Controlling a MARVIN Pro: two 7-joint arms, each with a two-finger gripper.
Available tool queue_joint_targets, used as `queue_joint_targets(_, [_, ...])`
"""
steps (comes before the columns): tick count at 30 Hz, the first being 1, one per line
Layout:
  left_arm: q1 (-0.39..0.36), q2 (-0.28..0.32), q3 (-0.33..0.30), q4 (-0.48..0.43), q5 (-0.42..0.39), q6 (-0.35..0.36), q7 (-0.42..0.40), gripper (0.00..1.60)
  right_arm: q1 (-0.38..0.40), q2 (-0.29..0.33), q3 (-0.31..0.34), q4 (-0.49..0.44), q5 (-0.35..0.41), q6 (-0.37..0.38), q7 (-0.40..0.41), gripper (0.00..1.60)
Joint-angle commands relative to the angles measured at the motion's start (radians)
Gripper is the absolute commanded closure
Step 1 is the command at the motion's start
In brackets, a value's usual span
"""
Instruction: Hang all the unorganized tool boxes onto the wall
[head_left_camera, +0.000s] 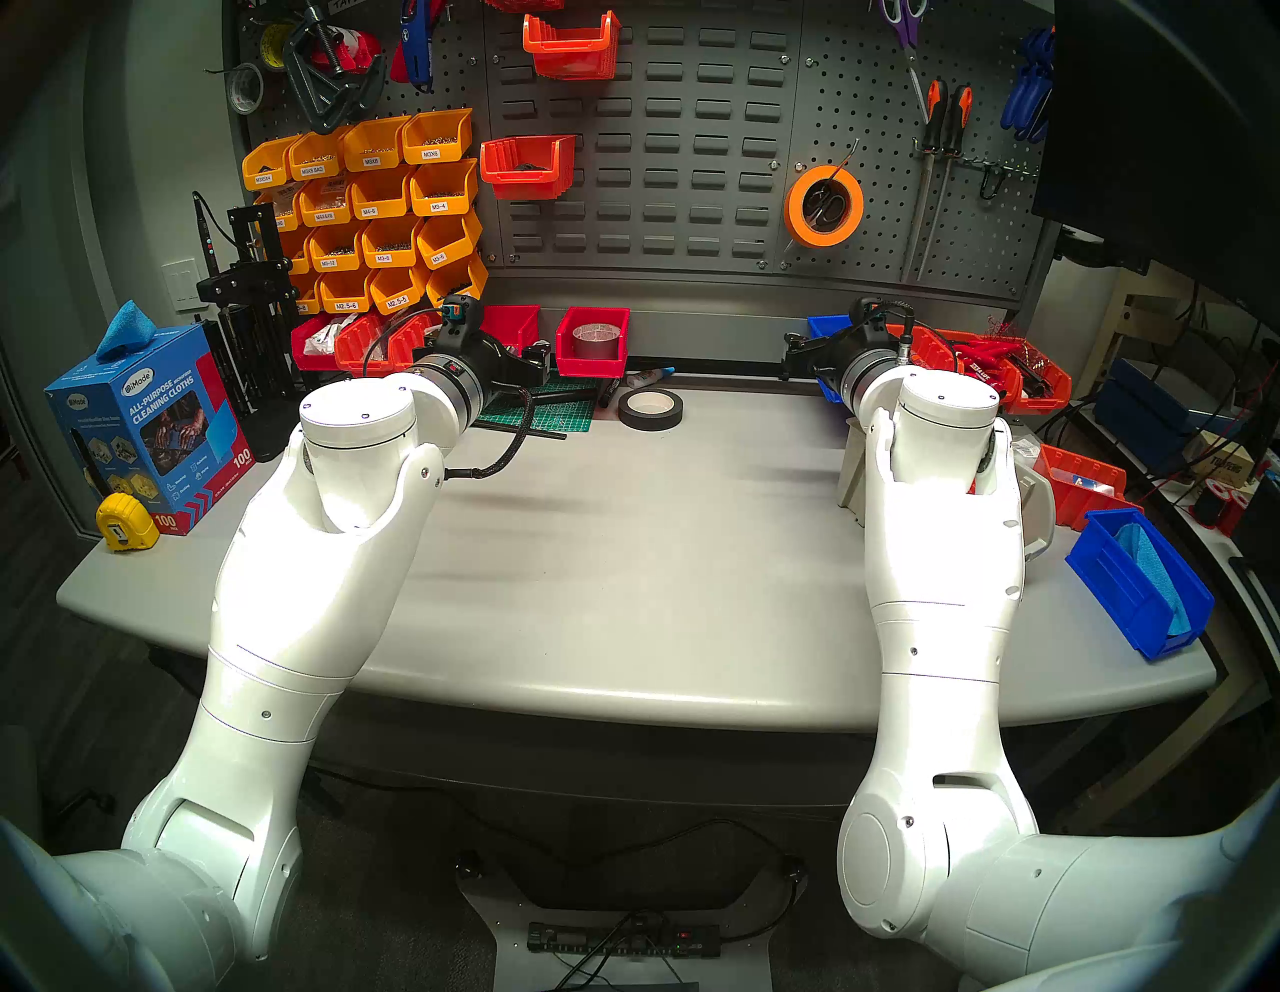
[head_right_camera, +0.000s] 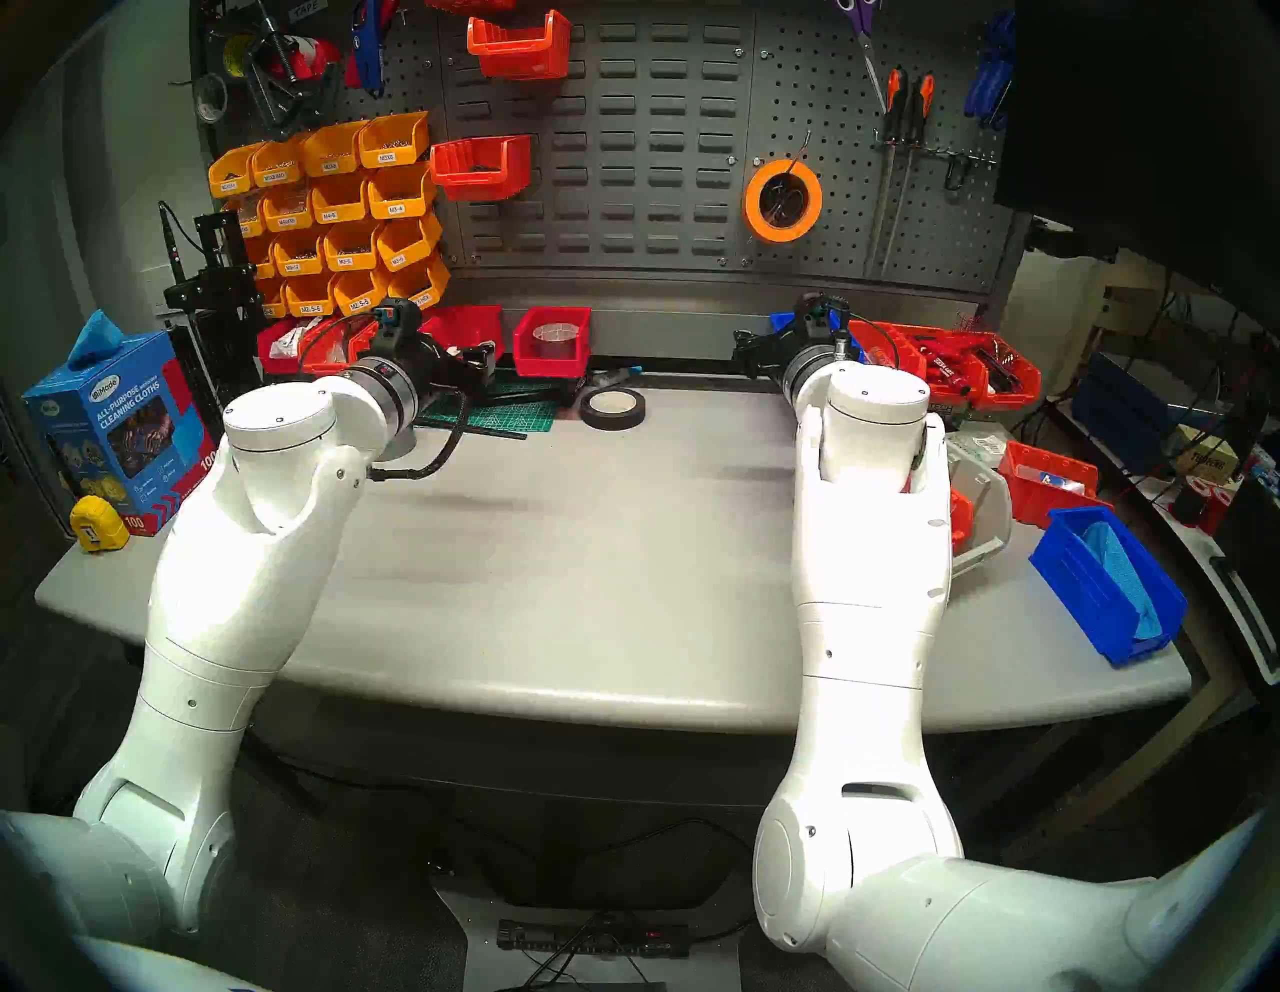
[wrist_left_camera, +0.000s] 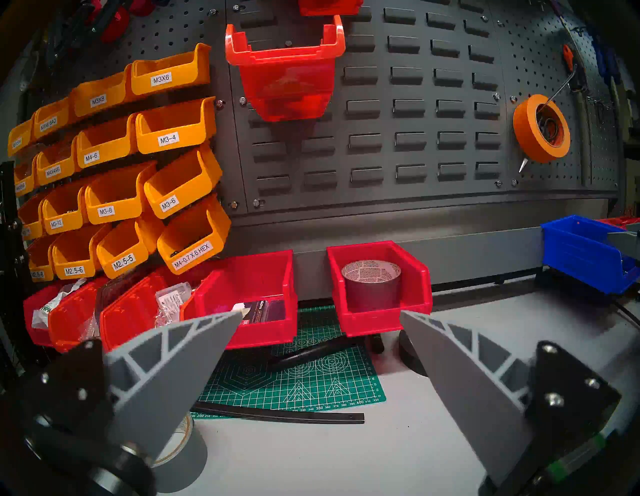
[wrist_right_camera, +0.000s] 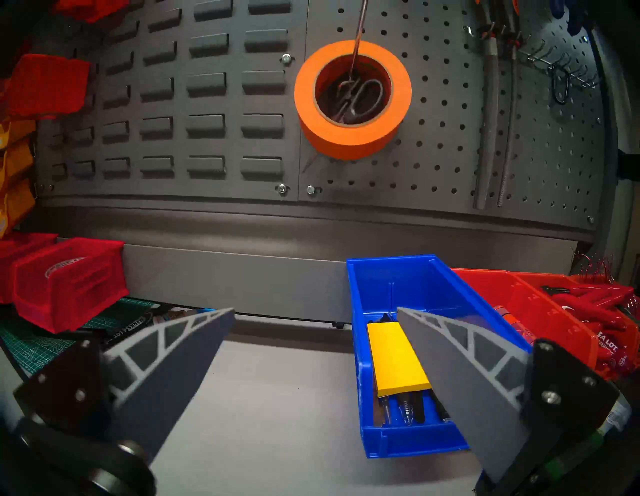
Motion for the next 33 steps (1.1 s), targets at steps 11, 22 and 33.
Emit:
queue_joint_targets(11, [-0.015,0.0,-0.002,-0.011,-0.002,-0.005,0.002,0.0,-0.179,-0.005,0.043,-0.26,-0.004,0.039,0.005,0.0])
queue_joint_targets(22, [-0.013,0.001,-0.001,-0.011,-0.006,-0.004,0.004,0.0,-0.317,0.025,0.172,-0.409,0.007,0.079,0.048,0.0])
queue_joint_targets(33, [-0.013,0.003,0.0,-0.01,-0.009,-0.004,0.007,0.0,-0.444,0.034,0.269,-0.56,0.047,0.104,0.131,0.0])
